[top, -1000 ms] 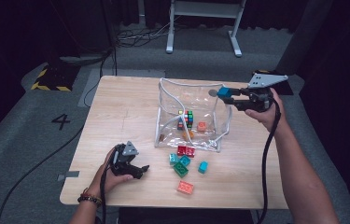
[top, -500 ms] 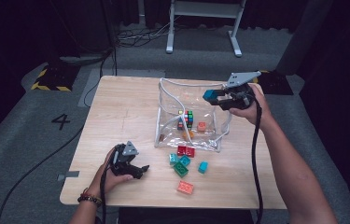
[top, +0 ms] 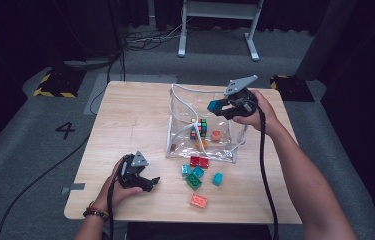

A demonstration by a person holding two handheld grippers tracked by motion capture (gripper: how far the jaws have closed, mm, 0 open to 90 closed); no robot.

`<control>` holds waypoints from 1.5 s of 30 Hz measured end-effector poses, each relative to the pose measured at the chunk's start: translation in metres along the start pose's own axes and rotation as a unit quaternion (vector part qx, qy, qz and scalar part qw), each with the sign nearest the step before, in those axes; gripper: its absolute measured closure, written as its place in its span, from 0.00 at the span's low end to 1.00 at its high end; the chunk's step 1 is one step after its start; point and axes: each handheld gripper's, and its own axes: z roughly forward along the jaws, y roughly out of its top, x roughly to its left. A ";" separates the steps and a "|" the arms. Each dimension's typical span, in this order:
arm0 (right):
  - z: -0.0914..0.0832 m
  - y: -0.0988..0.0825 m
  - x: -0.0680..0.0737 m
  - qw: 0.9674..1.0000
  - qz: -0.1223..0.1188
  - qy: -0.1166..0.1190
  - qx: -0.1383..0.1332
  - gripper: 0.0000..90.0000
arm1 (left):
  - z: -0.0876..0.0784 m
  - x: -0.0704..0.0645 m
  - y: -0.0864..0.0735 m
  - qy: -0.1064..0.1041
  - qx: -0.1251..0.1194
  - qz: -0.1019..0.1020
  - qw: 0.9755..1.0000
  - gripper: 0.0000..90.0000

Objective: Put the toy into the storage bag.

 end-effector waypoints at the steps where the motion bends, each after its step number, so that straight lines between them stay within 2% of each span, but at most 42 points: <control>1: 0.000 0.000 0.000 1.000 0.000 0.000 0.000 0.66 | 0.000 0.000 0.000 0.000 0.000 0.000 1.000 0.11; 2: 0.003 0.001 0.000 1.000 -0.008 0.002 0.021 0.66 | 0.000 0.000 0.000 0.000 0.000 0.000 1.000 0.11; 7: 0.012 -0.002 -0.003 0.998 -0.021 0.019 0.049 0.66 | 0.000 0.000 0.000 -0.003 0.000 -0.001 1.000 0.11; 10: 0.015 -0.002 -0.003 0.996 -0.028 0.026 0.076 0.66 | 0.000 0.000 0.000 0.000 0.000 0.000 1.000 0.11; 12: 0.017 -0.004 -0.003 0.994 -0.033 0.029 0.102 0.66 | 0.000 0.000 0.000 0.000 0.000 0.000 1.000 0.11; 15: 0.018 -0.006 -0.003 0.988 -0.038 0.032 0.145 0.66 | 0.000 0.000 0.000 0.000 0.000 0.000 1.000 0.11; 18: 0.020 -0.010 -0.004 0.982 -0.048 0.032 0.177 0.66 | 0.000 0.000 0.000 0.000 0.000 0.000 1.000 0.11; 20: 0.021 -0.012 -0.005 0.978 -0.052 0.040 0.199 0.66 | 0.000 0.000 0.000 0.000 0.000 0.000 1.000 0.11; 22: 0.020 -0.015 -0.006 0.974 -0.056 0.043 0.213 0.66 | 0.000 0.000 0.000 0.000 0.000 0.000 1.000 0.11; 24: 0.019 -0.017 -0.007 0.972 -0.049 0.044 0.228 0.66 | 0.000 0.000 0.000 0.000 0.000 0.000 1.000 0.11; 26: 0.017 -0.018 -0.007 0.968 -0.055 0.040 0.243 0.66 | 0.000 0.000 0.000 0.000 0.000 0.000 1.000 0.11; 27: 0.017 -0.018 -0.007 0.967 -0.055 0.042 0.246 0.66 | 0.000 0.000 0.000 0.000 0.000 0.000 1.000 0.11; 28: 0.016 -0.018 -0.008 0.964 -0.059 0.039 0.255 0.66 | 0.000 0.000 0.000 0.000 0.000 0.000 1.000 0.11; 30: 0.013 -0.019 -0.004 0.960 -0.037 0.034 0.277 0.66 | 0.000 0.000 0.000 0.000 0.000 0.000 1.000 0.11; 37: 0.009 -0.016 -0.002 0.955 -0.046 0.034 0.290 0.66 | 0.000 0.000 0.000 0.000 0.000 0.000 1.000 0.11; 41: 0.008 -0.016 -0.001 0.956 -0.047 0.034 0.288 0.65 | 0.000 0.000 0.000 -0.003 0.000 -0.001 1.000 0.11; 44: 0.007 -0.017 -0.001 0.958 -0.045 0.032 0.282 0.63 | 0.000 0.000 0.000 0.000 0.000 0.000 1.000 0.11; 45: 0.006 -0.017 -0.002 0.960 -0.047 0.033 0.274 0.62 | 0.000 0.000 0.000 0.000 0.000 0.000 1.000 0.11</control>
